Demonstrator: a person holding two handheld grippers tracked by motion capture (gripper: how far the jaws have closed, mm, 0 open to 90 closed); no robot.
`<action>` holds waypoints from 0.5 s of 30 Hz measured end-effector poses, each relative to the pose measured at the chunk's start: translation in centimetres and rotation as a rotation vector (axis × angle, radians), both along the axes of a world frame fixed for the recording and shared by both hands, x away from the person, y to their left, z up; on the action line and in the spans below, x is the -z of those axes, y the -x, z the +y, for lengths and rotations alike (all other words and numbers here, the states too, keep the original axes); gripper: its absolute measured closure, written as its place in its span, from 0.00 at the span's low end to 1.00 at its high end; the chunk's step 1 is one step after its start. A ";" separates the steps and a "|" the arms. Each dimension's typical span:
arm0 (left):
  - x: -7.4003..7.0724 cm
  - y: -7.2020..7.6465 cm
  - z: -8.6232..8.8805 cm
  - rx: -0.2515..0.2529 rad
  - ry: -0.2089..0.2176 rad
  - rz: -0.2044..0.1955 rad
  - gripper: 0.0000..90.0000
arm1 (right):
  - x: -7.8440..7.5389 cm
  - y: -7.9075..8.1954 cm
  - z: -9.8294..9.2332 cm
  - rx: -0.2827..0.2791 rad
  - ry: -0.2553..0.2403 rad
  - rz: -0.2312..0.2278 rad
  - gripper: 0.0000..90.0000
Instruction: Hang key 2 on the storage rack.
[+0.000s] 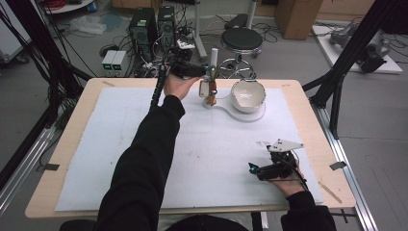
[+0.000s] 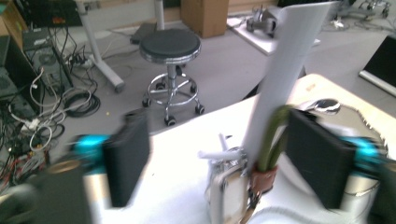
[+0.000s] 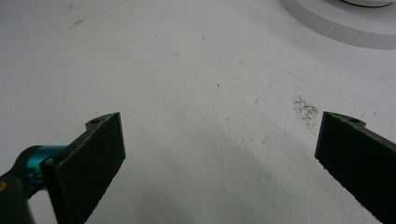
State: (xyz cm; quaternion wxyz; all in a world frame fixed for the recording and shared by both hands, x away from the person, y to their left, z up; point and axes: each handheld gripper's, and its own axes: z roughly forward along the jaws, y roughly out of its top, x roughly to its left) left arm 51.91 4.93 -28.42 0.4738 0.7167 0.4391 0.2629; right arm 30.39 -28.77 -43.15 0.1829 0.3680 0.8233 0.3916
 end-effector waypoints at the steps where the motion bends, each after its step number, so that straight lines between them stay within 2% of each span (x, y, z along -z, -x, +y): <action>1: 0.1 -0.1 0.4 -0.005 -0.001 0.013 0.14 | 0.0 0.0 0.0 -0.001 0.002 0.001 0.01; 4: 0.2 -0.1 1.6 0.029 0.048 0.045 0.02 | 0.0 0.0 0.0 0.001 0.002 0.002 0.01; 8: 0.3 0.3 3.1 0.060 0.069 0.045 0.02 | 0.0 -0.1 0.0 0.003 0.001 0.004 0.01; 12: 0.2 0.9 4.5 0.073 0.070 0.036 0.02 | 0.0 -0.1 0.1 0.005 0.001 0.007 0.01; 15: 0.3 1.2 5.5 0.078 0.069 0.054 0.02 | 0.1 -0.2 0.1 0.004 0.001 0.005 0.01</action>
